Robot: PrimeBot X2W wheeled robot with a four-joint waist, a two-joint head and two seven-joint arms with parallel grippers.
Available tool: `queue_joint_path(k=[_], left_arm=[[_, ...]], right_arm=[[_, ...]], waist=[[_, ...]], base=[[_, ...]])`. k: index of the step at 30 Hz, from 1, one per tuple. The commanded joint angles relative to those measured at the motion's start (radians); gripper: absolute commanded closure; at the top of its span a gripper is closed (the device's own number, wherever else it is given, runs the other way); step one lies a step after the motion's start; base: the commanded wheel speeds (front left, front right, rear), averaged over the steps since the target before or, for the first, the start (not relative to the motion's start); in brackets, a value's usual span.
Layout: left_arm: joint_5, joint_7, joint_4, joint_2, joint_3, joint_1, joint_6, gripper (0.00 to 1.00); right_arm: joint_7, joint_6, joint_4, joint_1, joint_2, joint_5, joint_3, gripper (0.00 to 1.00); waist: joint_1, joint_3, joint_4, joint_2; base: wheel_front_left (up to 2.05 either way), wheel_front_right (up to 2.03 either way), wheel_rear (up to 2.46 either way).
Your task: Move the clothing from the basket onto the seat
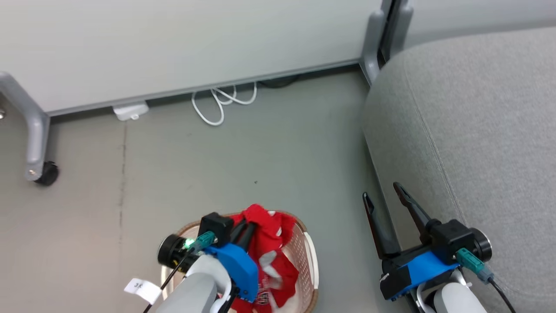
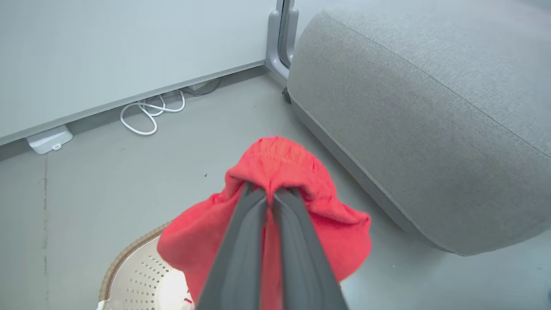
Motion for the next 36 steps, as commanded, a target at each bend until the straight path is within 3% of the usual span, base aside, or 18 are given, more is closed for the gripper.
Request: queue_joint_path(k=[1,20,36], left_arm=[[-0.019,0.001,-0.025,0.002,-0.021,-0.022,0.0,1.0],[-0.195,0.04,-0.27,0.001,-0.182,-0.236,0.001,1.0],[-0.271,0.04,-0.288,0.001,-0.273,-0.333,0.031,1.0]], right_arm=[[-0.003,0.0,0.005,0.019,-0.003,-0.007,0.001,0.0],[0.03,0.0,-0.005,0.068,-0.003,-0.002,0.042,0.0],[0.056,0.0,-0.011,0.021,-0.003,0.025,0.101,0.0]], waist=[[0.0003,-0.053,0.042,-0.0001],[0.0003,-0.152,0.097,-0.0001],[0.0003,-0.147,0.092,-0.0001]], base=[[0.0,0.0,0.0],[0.0,0.0,0.0],[0.0,0.0,0.0]])
